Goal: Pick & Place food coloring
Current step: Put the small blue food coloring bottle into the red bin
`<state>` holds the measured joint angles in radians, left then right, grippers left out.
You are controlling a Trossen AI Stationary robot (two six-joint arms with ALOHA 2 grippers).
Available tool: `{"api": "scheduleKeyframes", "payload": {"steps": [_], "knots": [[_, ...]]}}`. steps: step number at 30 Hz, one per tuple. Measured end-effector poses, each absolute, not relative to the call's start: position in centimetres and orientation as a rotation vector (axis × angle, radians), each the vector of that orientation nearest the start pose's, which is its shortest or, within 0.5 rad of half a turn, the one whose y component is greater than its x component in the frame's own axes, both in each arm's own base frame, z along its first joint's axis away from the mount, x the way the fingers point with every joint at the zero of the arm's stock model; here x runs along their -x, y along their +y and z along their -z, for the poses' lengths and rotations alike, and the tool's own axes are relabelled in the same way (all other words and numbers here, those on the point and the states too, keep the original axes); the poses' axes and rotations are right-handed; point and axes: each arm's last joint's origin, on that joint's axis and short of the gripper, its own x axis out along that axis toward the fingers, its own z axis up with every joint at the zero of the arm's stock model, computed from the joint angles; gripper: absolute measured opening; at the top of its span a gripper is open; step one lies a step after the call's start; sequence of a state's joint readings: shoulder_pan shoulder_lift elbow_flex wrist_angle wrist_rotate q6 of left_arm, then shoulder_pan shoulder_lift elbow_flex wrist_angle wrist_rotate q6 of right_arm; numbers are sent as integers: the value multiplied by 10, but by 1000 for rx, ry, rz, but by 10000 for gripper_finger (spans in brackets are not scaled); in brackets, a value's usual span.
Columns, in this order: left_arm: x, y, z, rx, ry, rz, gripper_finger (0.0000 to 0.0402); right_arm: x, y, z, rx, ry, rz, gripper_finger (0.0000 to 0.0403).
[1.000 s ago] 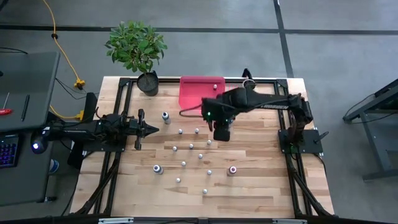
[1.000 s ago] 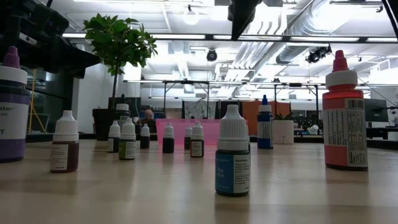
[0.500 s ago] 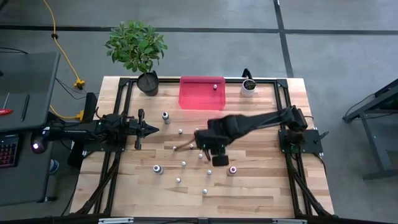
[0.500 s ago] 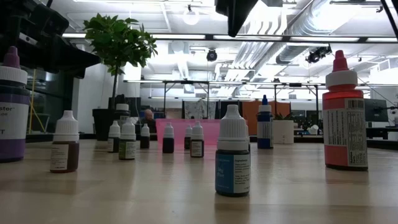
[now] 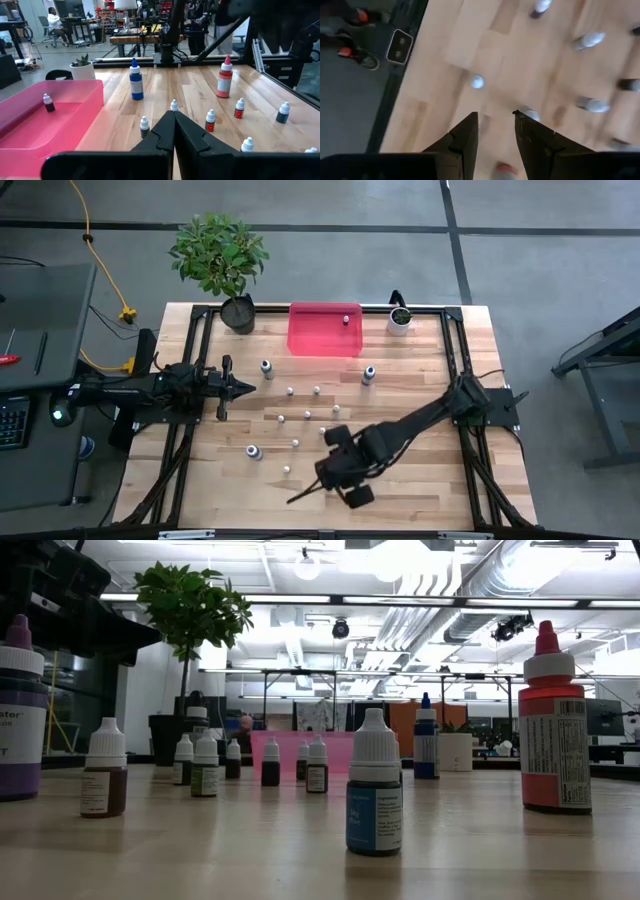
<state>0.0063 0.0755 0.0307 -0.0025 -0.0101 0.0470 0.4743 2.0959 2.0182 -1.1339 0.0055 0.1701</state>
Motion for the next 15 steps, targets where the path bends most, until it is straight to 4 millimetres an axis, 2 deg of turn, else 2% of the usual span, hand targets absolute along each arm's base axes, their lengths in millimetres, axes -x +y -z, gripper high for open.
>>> {"api": "scheduleKeyframes", "payload": {"steps": [3,10,15], "knots": [[-101,1,-168,-47,48,-15,0,-393,204,-271,39,1230,-235,119],[-101,1,-168,-47,48,-16,0,-410,194,-241,-364,1315,120,119],[-101,1,-168,-47,48,-15,0,-419,198,-223,-577,1325,249,119]]}}
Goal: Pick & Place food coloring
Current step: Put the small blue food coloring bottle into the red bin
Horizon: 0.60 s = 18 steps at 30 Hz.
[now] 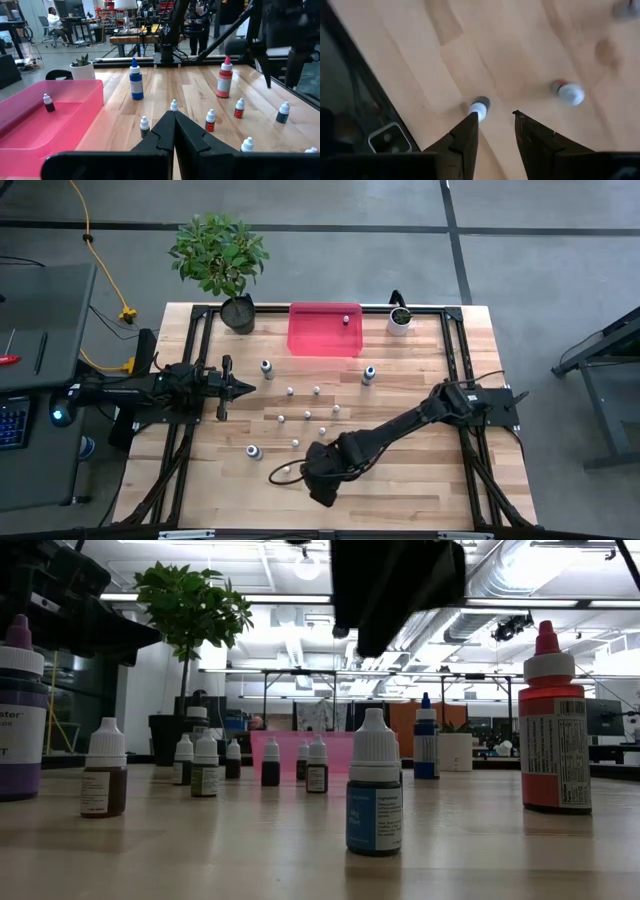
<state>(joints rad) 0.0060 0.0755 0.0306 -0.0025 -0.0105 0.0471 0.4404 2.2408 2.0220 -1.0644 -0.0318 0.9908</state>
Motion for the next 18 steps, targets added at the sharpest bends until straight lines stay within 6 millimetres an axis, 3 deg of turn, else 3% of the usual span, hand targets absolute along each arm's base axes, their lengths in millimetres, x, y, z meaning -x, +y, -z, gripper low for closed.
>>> {"api": "scheduleKeyframes", "payload": {"steps": [4,10,18], "knots": [[-101,1,-168,-47,48,-15,0,-420,203,-216,-706,1335,327,119],[-101,1,-168,-47,48,-16,0,-421,210,-207,-762,1327,389,124],[-101,1,-168,-47,48,-16,0,-424,216,-193,-792,1343,406,185]]}}
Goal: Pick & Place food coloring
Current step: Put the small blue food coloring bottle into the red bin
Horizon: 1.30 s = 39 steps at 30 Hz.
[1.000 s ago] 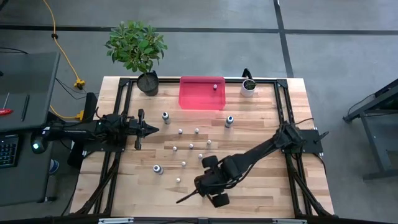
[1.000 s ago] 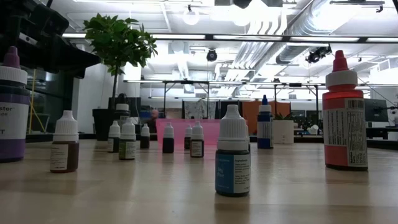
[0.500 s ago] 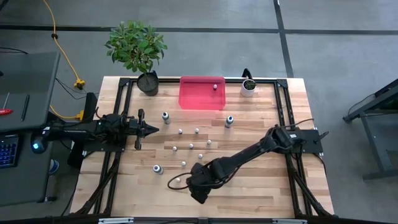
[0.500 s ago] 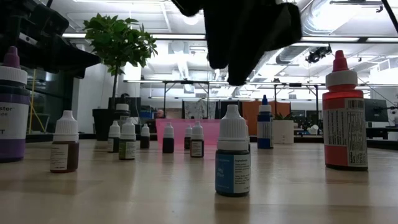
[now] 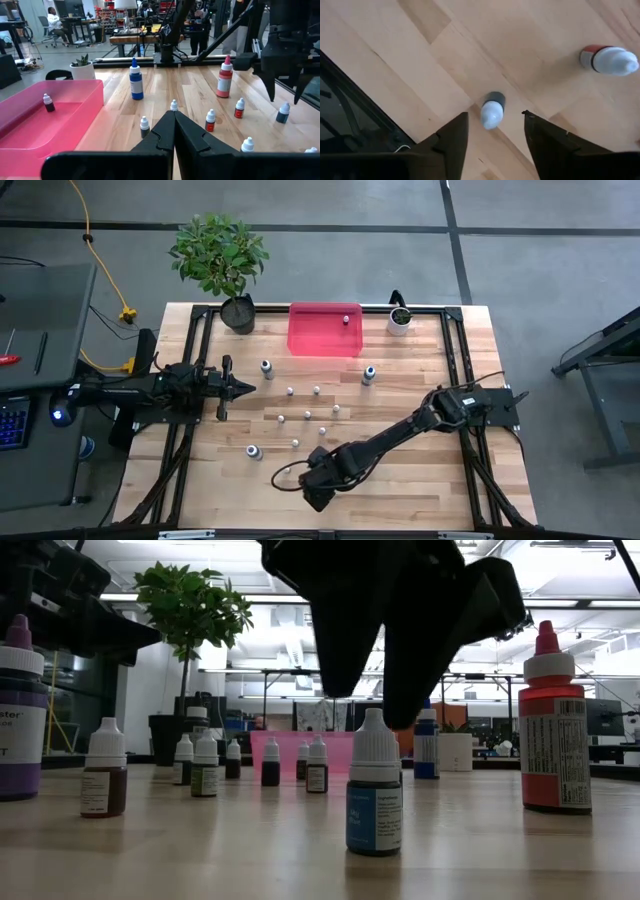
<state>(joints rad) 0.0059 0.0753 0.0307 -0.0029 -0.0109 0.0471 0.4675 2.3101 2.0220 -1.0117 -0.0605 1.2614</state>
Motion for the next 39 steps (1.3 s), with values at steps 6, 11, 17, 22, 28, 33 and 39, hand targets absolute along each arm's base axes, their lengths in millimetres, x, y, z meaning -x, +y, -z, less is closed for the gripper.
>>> {"api": "scheduleKeyframes", "payload": {"steps": [6,11,17,22,28,33,39], "knots": [[-101,1,-168,-47,48,-16,0,-425,216,-193,-832,1353,405,214],[-101,1,-168,-47,48,-15,0,-421,214,-189,-829,1402,440,216],[-101,1,-168,-47,48,-15,0,-425,211,-190,-836,1366,441,216],[-101,1,-168,-47,48,-15,0,-425,211,-190,-840,1366,439,216],[-101,1,-168,-47,49,-15,0,-427,213,-185,-856,1374,422,216],[-101,1,-168,-47,48,-15,0,-433,217,-173,-878,1388,394,216],[-101,1,-168,-47,48,-15,0,-433,215,-171,-875,1391,404,216]]}}
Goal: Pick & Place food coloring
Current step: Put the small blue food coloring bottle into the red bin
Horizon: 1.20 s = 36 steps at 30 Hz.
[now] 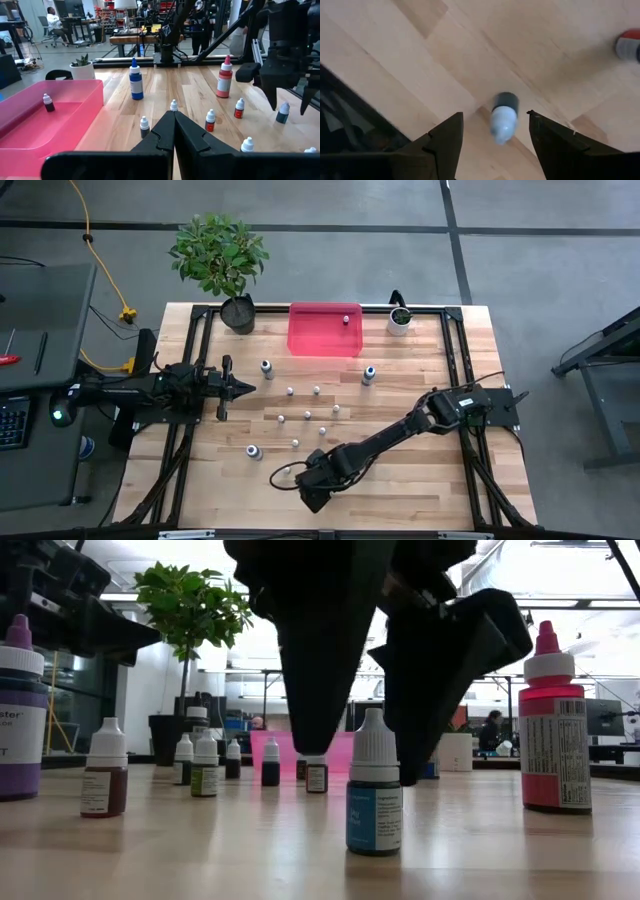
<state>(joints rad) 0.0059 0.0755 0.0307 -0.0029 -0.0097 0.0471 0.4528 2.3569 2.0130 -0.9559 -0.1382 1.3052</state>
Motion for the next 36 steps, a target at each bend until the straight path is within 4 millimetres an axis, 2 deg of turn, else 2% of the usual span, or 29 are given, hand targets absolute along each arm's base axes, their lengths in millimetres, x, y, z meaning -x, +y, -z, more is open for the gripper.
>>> {"api": "scheduleKeyframes", "payload": {"steps": [8,32,36], "knots": [[-101,1,-168,-47,48,-15,0,-428,212,-169,-868,1421,490,205],[-101,1,-168,-47,48,-16,0,-427,215,-171,-873,1421,472,59],[-101,1,-168,-47,48,-15,0,-426,217,-171,-868,1424,471,50]]}}
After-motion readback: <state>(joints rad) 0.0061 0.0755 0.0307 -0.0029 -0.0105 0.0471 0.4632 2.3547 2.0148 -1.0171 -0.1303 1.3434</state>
